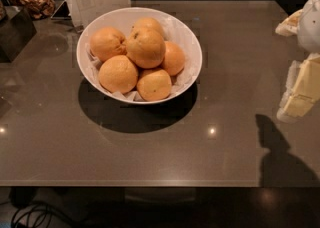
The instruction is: Pick orange from white bowl
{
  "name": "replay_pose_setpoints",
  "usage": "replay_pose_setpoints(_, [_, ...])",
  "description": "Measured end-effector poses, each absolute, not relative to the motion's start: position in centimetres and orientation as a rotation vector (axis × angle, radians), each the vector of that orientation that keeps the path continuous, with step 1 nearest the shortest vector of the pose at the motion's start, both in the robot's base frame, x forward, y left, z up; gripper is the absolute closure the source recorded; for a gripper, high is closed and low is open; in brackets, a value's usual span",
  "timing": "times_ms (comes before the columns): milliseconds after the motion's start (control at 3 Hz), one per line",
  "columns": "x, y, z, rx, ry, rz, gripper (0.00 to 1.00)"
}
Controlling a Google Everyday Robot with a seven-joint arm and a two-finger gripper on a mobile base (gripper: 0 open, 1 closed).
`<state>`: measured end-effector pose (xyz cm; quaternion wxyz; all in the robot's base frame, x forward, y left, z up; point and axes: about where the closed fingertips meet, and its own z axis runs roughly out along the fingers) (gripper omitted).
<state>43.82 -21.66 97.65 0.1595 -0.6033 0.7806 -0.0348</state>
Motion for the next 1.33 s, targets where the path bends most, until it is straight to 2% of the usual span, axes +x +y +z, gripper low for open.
replay_pose_setpoints(667, [44.7, -19.7, 98.1, -1.745, 2.161, -0.046, 0.0])
replay_pose_setpoints(1333, [47.8, -10.4, 99.8, -1.881, 1.904, 0.165, 0.0])
